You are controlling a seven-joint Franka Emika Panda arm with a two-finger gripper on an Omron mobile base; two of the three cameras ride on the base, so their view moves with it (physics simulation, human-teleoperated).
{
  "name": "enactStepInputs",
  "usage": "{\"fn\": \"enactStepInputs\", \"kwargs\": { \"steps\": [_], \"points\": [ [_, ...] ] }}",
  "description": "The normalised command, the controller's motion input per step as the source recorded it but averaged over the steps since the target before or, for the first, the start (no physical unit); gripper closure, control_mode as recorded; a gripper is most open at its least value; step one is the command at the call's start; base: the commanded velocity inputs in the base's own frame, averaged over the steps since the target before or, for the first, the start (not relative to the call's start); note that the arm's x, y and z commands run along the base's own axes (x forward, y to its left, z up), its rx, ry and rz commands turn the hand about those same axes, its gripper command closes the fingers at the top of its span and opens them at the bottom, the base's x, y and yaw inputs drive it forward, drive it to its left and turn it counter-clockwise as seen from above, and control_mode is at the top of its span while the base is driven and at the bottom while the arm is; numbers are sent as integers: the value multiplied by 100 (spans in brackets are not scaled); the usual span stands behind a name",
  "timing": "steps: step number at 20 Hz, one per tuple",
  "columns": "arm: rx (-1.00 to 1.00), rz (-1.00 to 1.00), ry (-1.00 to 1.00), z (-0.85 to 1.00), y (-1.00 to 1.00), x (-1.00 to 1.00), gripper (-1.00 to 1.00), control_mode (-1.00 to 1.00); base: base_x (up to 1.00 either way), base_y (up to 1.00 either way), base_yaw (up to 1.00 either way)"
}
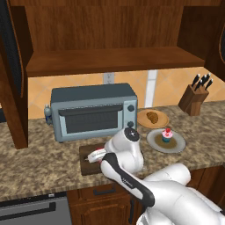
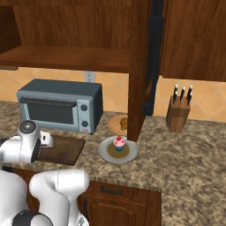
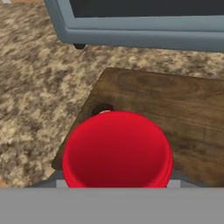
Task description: From the different types of pastries on the counter, select a croissant and place it on the cutting board. Then retrieve a jar of jam from the cabinet and place it alongside the croissant on the cutting board.
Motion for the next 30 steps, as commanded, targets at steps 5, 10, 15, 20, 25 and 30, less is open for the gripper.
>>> {"fn": "enactStepInputs", "kwargs": {
  "steps": [5,10,15,20,25,30],
  "points": [
    [0,0,3,-36,0,0,100,-100,0,0,0],
    [0,0,0,-12,0,8,100,-100,0,0,0],
    [0,0,3,-10,0,9,100,-100,0,0,0],
    [0,0,14,-21,0,28,-100,-100,0,0,0],
    [2,0,3,-2,0,12,-100,-100,0,0,0],
    [1,0,0,0,0,0,-100,-100,0,0,0]
  ]
}}
